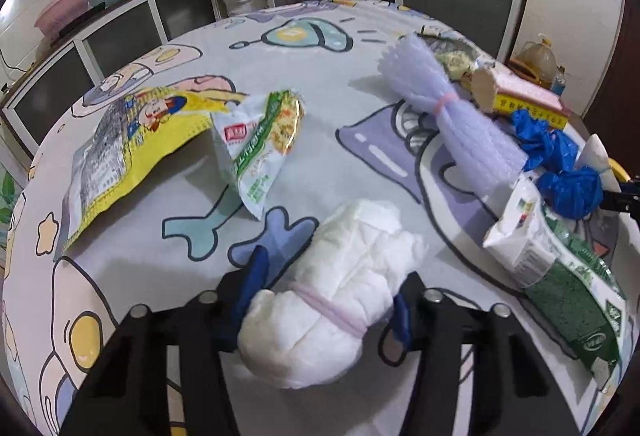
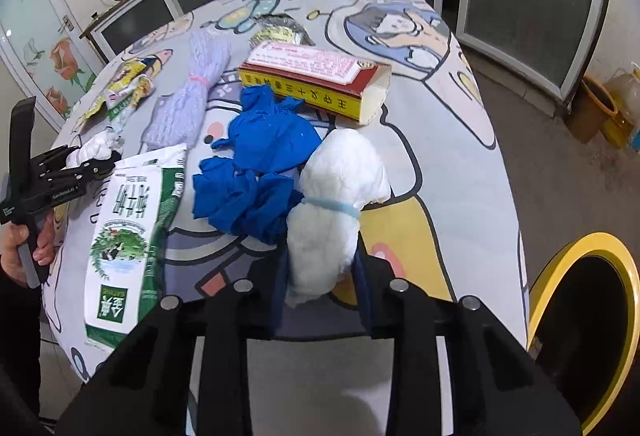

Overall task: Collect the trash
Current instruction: 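Grasp a white bundle with the right tool while the left tool grasps another, then carry both white bundles over the bin and open both tools to drop them, then reach the right tool to the red box while the left tool reaches the green milk bag, then grasp the red box with the right tool while the left tool grasps the green bag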

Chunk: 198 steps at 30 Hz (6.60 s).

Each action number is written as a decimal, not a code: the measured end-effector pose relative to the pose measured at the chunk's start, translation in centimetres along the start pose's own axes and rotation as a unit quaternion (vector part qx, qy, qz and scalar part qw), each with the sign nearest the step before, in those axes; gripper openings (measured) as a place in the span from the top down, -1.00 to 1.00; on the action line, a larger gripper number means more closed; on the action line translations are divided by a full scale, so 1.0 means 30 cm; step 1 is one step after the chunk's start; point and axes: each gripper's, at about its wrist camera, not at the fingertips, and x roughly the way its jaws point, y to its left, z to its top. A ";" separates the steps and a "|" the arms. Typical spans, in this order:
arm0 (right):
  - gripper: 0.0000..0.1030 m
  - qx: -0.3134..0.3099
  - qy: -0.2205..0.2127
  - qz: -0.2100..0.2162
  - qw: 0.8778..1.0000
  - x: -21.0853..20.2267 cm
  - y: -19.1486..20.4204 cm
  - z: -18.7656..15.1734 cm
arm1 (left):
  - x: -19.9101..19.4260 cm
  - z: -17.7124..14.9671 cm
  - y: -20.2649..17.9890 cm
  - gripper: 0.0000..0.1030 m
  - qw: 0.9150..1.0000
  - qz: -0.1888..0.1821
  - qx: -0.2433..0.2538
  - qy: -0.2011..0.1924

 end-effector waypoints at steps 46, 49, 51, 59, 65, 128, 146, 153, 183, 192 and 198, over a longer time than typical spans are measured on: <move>0.46 0.078 -0.101 -0.013 0.992 -0.488 -0.211 -0.294 | -0.422 -0.037 -0.432 0.06 0.989 -0.117 0.027 -0.083; 0.46 0.093 -0.107 -0.026 0.990 -0.516 -0.265 -0.315 | -0.420 -0.003 -0.533 0.06 0.986 -0.131 0.053 -0.084; 0.46 0.108 -0.114 -0.035 0.987 -0.539 -0.315 -0.336 | -0.416 0.016 -0.597 0.06 0.984 -0.139 0.070 -0.085; 0.46 0.150 -0.126 -0.065 0.979 -0.594 -0.465 -0.407 | -0.375 0.087 -0.859 0.06 0.973 -0.180 0.119 -0.082; 0.45 0.173 -0.126 -0.083 0.973 -0.613 -0.559 -0.453 | -0.339 0.130 -1.041 0.06 0.966 -0.200 0.147 -0.080; -0.10 0.202 -0.076 -0.082 0.973 -0.485 -0.570 -0.475 | -0.321 0.076 -0.812 -0.84 0.986 -0.134 0.064 -0.073; -0.10 -0.013 -0.070 -0.046 0.996 -0.335 -0.152 -0.141 | -0.275 -0.136 -0.393 -0.84 0.995 -0.096 -0.003 0.011; -0.10 -0.161 -0.029 -0.041 0.986 -0.235 -0.007 0.090 | -0.200 -0.136 -0.387 -0.84 0.990 -0.132 -0.021 0.048; -0.27 -0.290 0.208 0.051 0.933 0.363 0.008 0.513 | 0.029 -0.017 -0.423 -0.84 0.971 -0.200 -0.021 0.128; 0.22 -0.242 0.120 0.057 0.961 0.244 -0.055 0.464 | 0.012 -0.004 -0.424 0.25 0.968 -0.222 -0.056 0.103; 0.38 -0.190 0.055 0.057 0.979 0.091 -0.115 0.455 | -0.115 -0.020 -0.391 0.38 0.970 -0.225 -0.061 0.063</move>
